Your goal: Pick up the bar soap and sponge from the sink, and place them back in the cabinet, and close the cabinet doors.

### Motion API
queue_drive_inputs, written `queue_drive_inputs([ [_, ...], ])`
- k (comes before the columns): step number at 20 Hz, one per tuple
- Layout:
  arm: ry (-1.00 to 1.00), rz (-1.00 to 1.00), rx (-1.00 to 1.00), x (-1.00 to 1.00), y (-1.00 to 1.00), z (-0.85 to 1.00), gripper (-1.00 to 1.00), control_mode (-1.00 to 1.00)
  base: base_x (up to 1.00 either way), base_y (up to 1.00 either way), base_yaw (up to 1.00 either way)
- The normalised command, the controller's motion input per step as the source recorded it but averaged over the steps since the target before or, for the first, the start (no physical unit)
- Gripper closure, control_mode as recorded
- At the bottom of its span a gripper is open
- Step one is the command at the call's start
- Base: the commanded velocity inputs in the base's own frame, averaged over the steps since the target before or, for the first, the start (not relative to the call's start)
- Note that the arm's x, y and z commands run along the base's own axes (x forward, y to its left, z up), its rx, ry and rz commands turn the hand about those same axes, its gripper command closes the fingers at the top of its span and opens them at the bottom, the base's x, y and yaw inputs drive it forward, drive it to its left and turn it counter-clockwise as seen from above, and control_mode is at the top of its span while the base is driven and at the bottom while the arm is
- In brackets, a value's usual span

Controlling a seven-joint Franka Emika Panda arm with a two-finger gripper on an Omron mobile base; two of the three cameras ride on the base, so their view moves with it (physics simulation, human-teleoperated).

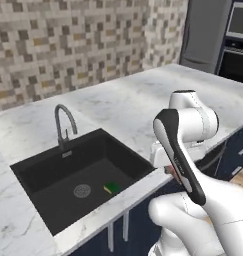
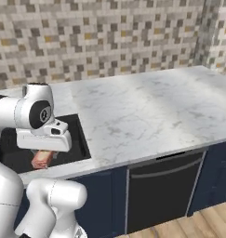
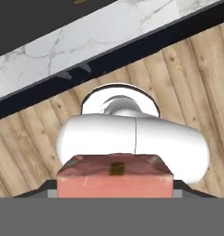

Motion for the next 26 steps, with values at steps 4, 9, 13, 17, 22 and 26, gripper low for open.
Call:
queue_drive_inputs([
  [4,0.0,0.0,0.0,0.0,0.0,0.0,1.0,1.0,0.0,0.0,-0.46],
  [9,0.0,0.0,0.0,0.0,0.0,0.0,1.0,1.0,0.0,0.0,-0.52],
  [13,0.0,0.0,0.0,0.0,0.0,0.0,1.0,1.0,0.03,0.0,-0.53],
  [17,0.0,0.0,0.0,0.0,0.0,0.0,1.0,1.0,0.06,0.0,-0.53],
  [22,0.0,0.0,0.0,0.0,0.0,0.0,1.0,1.0,0.07,0.0,-0.52],
  [26,0.0,0.0,0.0,0.0,0.0,0.0,1.0,1.0,0.09,0.0,-0.52],
])
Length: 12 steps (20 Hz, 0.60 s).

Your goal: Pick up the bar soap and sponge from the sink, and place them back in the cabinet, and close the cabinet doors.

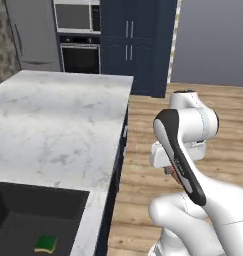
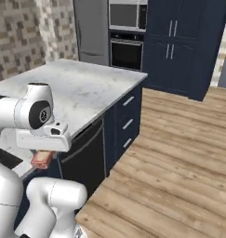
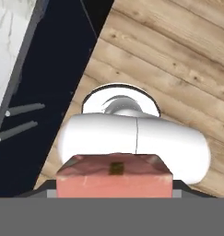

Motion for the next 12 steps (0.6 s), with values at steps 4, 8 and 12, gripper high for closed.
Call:
queue_drive_inputs([
  [4,0.0,0.0,0.0,0.0,0.0,0.0,1.0,1.0,0.15,0.0,-0.53],
  [8,0.0,0.0,0.0,0.0,0.0,0.0,1.0,1.0,0.15,0.0,-0.54],
  [12,0.0,0.0,0.0,0.0,0.0,0.0,1.0,1.0,0.16,0.0,-0.53],
])
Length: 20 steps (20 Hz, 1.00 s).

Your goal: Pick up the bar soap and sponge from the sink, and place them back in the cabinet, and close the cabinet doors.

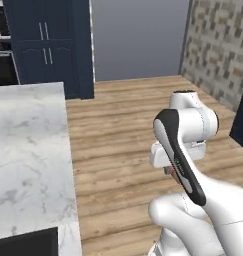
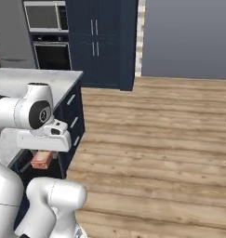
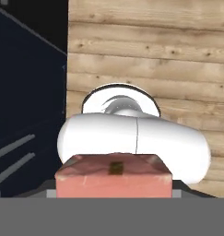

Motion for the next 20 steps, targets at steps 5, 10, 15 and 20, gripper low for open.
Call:
queue_drive_inputs([
  [5,0.0,0.0,0.0,0.0,0.0,0.0,1.0,1.0,0.17,0.0,-0.51],
  [10,0.0,0.0,0.0,0.0,0.0,0.0,1.0,1.0,0.22,0.0,-0.49],
  [15,0.0,0.0,0.0,0.0,0.0,0.0,1.0,1.0,0.32,0.0,-0.49],
  [20,0.0,0.0,0.0,0.0,0.0,0.0,1.0,1.0,0.38,0.0,-0.46],
])
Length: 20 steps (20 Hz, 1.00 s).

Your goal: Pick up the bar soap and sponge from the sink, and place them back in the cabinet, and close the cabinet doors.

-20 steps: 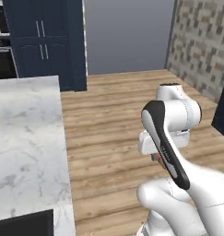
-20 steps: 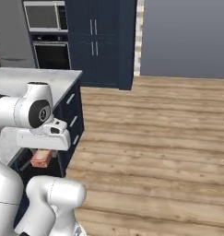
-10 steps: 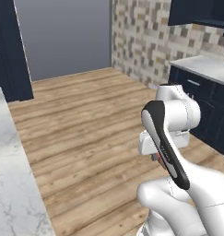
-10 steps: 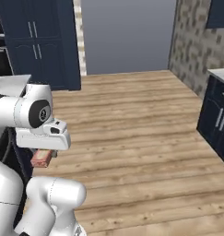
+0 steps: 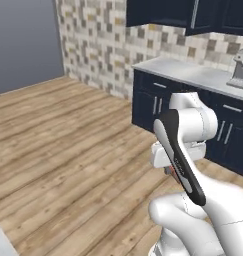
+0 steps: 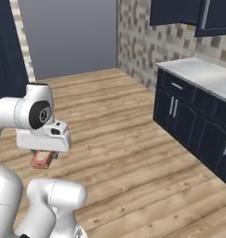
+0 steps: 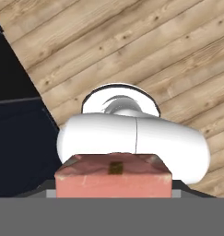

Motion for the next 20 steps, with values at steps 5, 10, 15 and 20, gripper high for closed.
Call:
queue_drive_inputs([
  [5,0.0,0.0,0.0,0.0,0.0,0.0,1.0,1.0,0.59,0.0,-0.41],
  [10,0.0,0.0,0.0,0.0,0.0,0.0,1.0,1.0,0.66,0.0,-0.43],
  [15,0.0,0.0,0.0,0.0,0.0,0.0,1.0,1.0,0.63,0.0,-0.44],
  [20,0.0,0.0,0.0,0.0,0.0,0.0,1.0,1.0,0.63,0.0,-0.46],
])
